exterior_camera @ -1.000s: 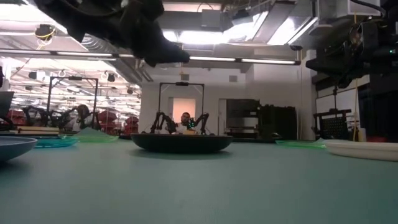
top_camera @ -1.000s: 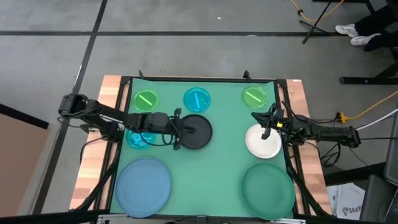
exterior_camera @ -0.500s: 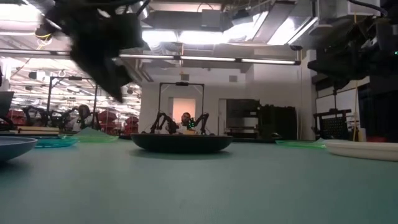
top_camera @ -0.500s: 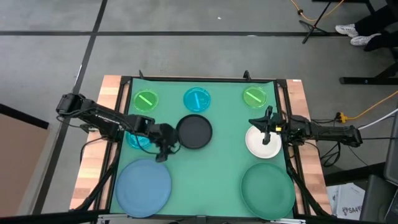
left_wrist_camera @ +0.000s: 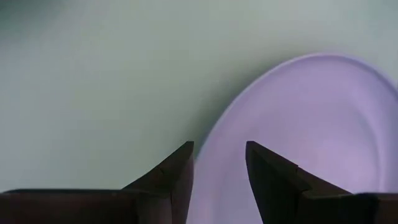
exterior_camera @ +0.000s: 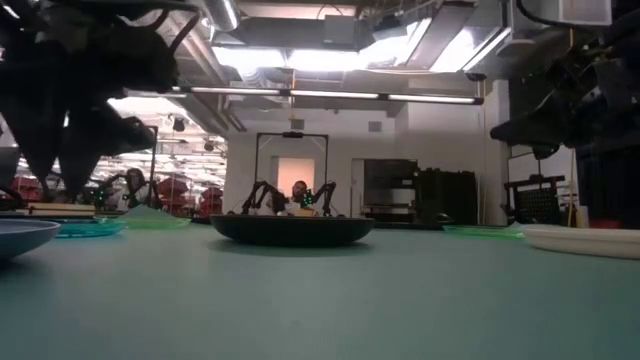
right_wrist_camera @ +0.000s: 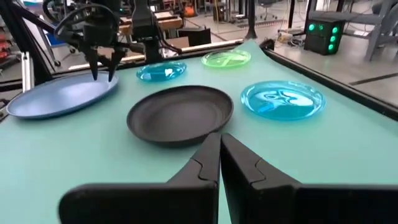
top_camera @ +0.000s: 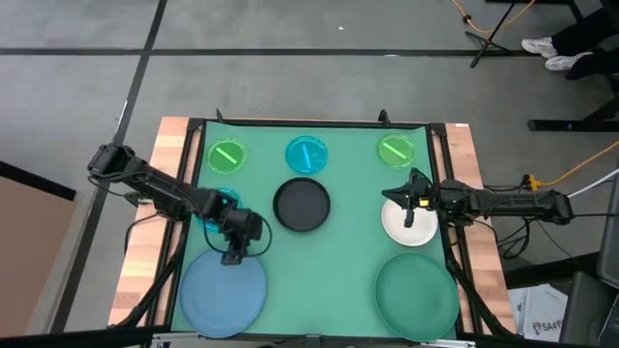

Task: Stack plastic plates
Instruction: Move the blue plate to the bottom center of the table, then stack the dark green plate on top of the blue plate

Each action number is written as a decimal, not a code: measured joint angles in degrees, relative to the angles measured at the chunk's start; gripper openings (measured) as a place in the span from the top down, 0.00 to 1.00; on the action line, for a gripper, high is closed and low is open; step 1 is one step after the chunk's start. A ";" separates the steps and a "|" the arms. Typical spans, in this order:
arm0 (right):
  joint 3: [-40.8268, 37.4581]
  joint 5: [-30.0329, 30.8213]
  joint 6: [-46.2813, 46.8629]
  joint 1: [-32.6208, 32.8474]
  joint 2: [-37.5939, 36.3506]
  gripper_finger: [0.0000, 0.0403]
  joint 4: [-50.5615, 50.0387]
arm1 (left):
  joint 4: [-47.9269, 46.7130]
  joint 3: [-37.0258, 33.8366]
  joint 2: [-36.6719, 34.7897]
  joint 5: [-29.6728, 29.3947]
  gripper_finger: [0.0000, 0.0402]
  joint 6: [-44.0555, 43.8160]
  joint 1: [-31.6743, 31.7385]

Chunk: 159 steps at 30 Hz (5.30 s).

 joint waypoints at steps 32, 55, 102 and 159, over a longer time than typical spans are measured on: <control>0.00 2.58 -2.51 0.00 0.75 0.98 0.85 | 4.53 -10.47 0.11 3.77 0.82 -2.96 1.10; 0.00 2.99 2.93 0.02 0.75 0.98 0.78 | 13.96 -5.72 0.04 -6.76 0.97 -16.19 5.75; 0.00 -1.43 3.02 -0.02 0.75 0.98 2.43 | 36.14 -4.87 10.40 -11.95 0.73 -19.81 4.25; 37.90 -13.96 22.38 28.55 57.28 0.50 -37.75 | 53.42 -4.87 11.10 -31.58 0.72 -3.37 -10.06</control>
